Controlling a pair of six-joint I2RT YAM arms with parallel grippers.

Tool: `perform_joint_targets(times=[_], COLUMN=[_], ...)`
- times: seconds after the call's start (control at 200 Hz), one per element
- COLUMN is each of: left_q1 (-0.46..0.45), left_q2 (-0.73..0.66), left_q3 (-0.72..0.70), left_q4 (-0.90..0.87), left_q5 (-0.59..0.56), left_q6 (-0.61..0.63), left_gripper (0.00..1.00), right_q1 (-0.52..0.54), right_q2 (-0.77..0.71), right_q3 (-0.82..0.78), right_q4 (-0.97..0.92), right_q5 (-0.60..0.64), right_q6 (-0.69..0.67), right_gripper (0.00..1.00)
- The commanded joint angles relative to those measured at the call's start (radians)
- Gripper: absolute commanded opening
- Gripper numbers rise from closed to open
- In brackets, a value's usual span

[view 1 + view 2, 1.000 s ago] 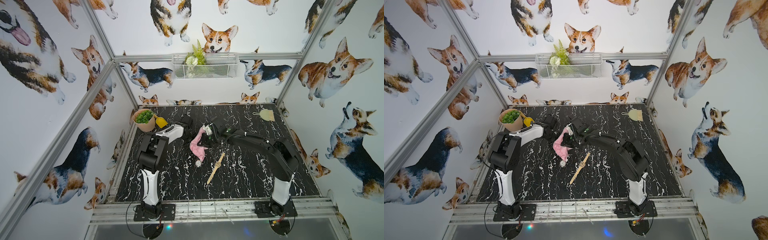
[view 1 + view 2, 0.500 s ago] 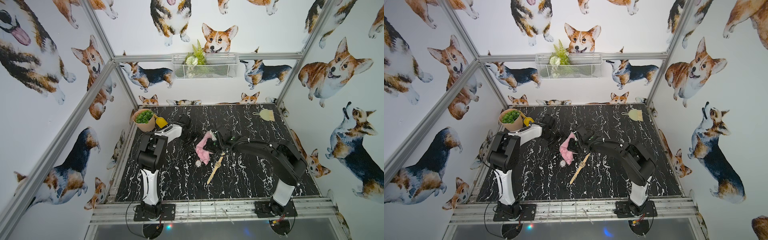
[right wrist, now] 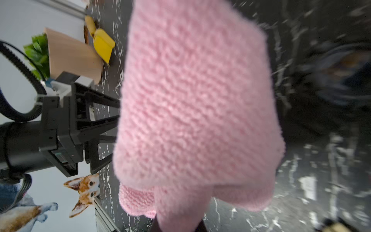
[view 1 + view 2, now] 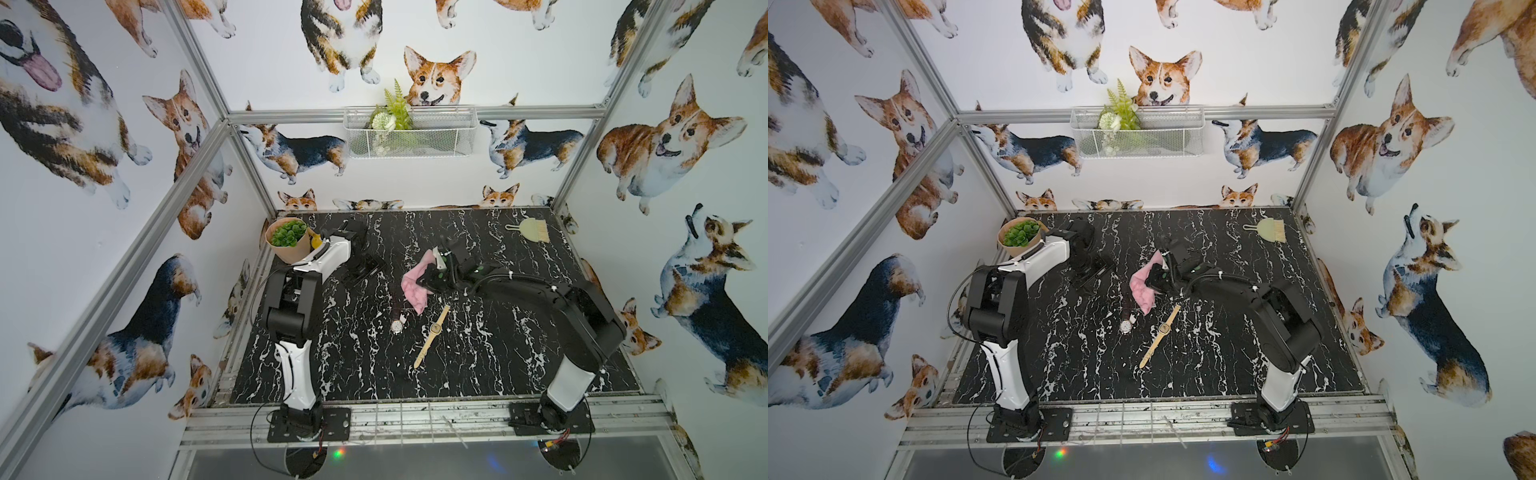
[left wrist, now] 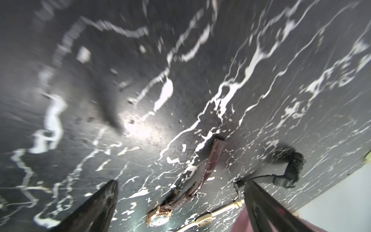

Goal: Wipe the watch dial
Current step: Place the watch at the center of the board, then move the watch to the center of the board.

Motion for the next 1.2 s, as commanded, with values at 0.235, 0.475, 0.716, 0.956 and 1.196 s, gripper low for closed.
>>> perform_joint_targets(times=[0.235, 0.475, 0.716, 0.956, 1.196], left_q1=[-0.132, -0.386, -0.606, -0.734, -0.739], left_q2=[-0.049, -0.105, -0.119, -0.07, -0.046], left_q3=[0.238, 0.185, 0.022, -0.053, -0.169], left_q4=[-0.208, -0.245, -0.136, -0.06, 0.014], left_q5=[-0.076, -0.113, -0.095, -0.112, -0.107], left_q6=[0.222, 0.266, 0.233, 0.285, 0.292], left_gripper=[0.92, 0.8, 0.6, 0.47, 0.45], right_q1=[-0.207, -0.248, -0.249, -0.248, -0.249], right_q2=[-0.375, -0.537, -0.617, -0.627, -0.61], right_q3=[-0.124, -0.268, -0.341, -0.355, -0.358], right_q4=[-0.307, -0.418, -0.449, -0.478, -0.471], right_q5=[-0.006, -0.021, -0.032, -0.052, -0.067], right_q6=[-0.128, -0.168, -0.167, -0.187, -0.188], right_gripper=[0.01, 0.02, 0.02, 0.02, 0.02])
